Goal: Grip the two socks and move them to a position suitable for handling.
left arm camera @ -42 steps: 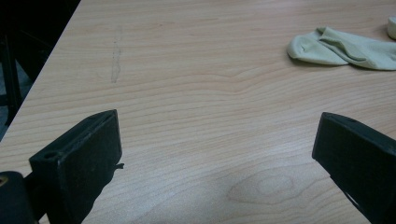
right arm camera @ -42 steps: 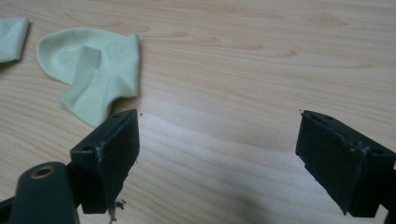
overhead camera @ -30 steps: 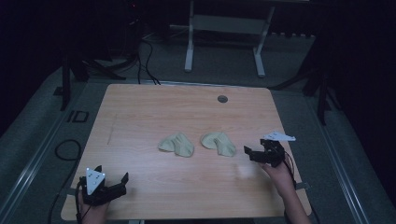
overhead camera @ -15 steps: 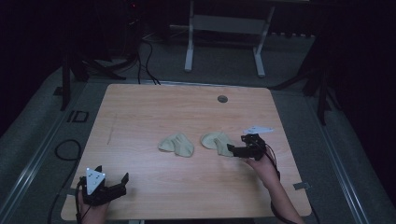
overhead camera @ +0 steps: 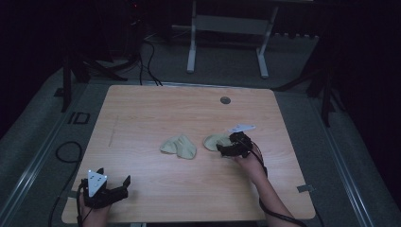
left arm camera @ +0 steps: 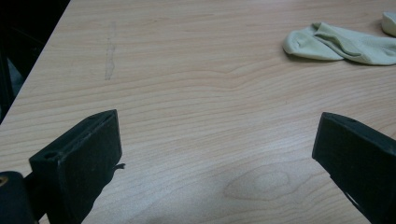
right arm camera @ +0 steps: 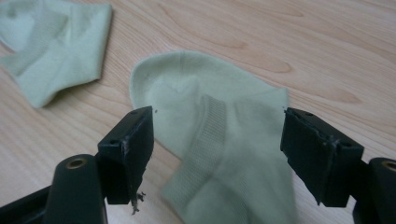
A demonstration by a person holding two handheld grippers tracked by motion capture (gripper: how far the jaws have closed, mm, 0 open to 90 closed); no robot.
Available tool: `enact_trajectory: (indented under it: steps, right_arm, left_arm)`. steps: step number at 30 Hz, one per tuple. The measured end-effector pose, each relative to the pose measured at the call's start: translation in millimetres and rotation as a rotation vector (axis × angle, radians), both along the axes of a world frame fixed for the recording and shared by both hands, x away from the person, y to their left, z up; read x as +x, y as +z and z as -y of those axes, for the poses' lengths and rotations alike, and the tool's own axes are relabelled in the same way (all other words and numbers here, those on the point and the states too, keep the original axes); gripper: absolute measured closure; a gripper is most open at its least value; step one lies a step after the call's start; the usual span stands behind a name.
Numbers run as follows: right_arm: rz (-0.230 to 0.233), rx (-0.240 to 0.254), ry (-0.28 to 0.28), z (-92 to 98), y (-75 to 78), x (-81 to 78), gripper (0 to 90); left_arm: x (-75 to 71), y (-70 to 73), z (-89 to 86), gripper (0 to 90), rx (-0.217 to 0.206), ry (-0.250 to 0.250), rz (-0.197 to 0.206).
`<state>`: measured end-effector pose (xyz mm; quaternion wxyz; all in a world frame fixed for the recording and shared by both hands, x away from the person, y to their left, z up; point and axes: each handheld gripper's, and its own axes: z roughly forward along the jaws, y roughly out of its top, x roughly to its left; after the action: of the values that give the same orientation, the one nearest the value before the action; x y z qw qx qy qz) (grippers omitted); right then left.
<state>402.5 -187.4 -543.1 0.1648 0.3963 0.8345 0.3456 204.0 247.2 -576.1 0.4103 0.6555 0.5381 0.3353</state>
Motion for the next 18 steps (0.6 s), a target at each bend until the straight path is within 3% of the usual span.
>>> enact_trajectory:
  steps: [12, 16, 18]
  right_arm:
    - [-0.005, -0.079, -0.037, -19.6, -16.2, 15.7, 30.2]
    - [-0.017, -0.085, -0.034, -20.6, -14.1, 15.0, 41.0]
    - [-0.015, -0.088, -0.035, -21.3, -12.9, 13.5, 52.3]
  left_arm:
    - [0.0, -0.3, 0.3, 1.3, -0.001, -0.005, 0.0]
    - [-0.2, -0.3, -0.1, 1.3, -0.002, -0.004, -0.001]
    - [-0.3, -0.3, 0.6, 1.3, 0.0, -0.006, 0.0]
